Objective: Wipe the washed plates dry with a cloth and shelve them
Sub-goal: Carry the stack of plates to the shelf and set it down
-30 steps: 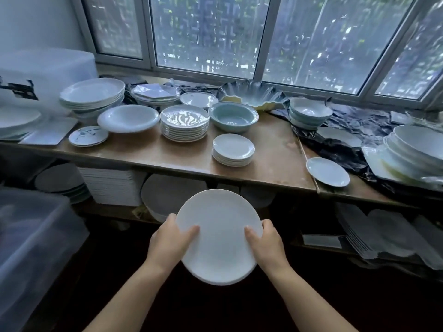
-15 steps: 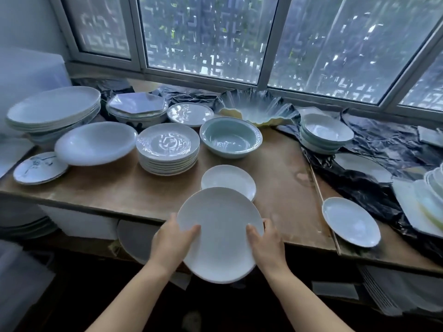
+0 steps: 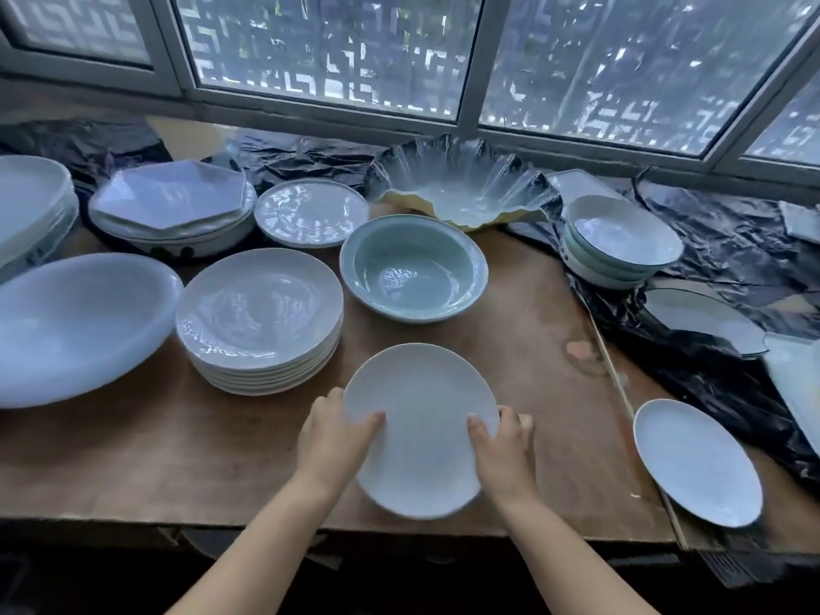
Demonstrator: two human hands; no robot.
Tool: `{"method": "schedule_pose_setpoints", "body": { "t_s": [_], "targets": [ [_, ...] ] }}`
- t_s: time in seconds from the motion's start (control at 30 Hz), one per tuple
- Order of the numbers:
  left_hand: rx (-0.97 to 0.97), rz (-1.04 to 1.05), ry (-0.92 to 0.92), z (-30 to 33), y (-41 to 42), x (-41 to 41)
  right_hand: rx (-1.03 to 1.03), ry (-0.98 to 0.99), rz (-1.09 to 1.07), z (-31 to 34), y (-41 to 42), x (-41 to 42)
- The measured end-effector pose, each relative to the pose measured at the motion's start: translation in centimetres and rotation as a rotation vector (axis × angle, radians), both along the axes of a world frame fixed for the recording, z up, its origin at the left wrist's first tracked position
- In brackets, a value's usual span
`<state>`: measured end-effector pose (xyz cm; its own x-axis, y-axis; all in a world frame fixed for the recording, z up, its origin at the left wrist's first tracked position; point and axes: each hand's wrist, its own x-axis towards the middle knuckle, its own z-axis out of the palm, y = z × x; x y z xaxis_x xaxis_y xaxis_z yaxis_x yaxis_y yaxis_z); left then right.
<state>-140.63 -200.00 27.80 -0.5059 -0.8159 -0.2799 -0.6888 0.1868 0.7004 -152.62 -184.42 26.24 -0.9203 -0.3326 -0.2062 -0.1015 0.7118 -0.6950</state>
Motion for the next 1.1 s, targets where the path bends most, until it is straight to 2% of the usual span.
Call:
{"method": "schedule_pose_setpoints", "body": {
  "t_s": [0.23,0.57,0.87,1.1],
  "targets": [
    [-0.004,-0.053,-0.056,-1.4,-1.9,-3.5,0.053,-0.015,-0.04,-0.6,-1.8,-2.8],
    [-0.002,-0.034,-0.12,-2.0,-2.0,-4.8,0.163,0.0,0.01,-1.2,-2.6,-4.4],
    [-0.106,-0.051,-0.202,-2.0,-1.6,-4.7,0.255,0.079,0.031,-1.9,-2.9,-4.9],
    [-0.083,-0.061,-0.186,-2.3,-1.8,-4.7,0.203,0.051,0.03,-2.5,-2.9,-5.4]
  ]
}}
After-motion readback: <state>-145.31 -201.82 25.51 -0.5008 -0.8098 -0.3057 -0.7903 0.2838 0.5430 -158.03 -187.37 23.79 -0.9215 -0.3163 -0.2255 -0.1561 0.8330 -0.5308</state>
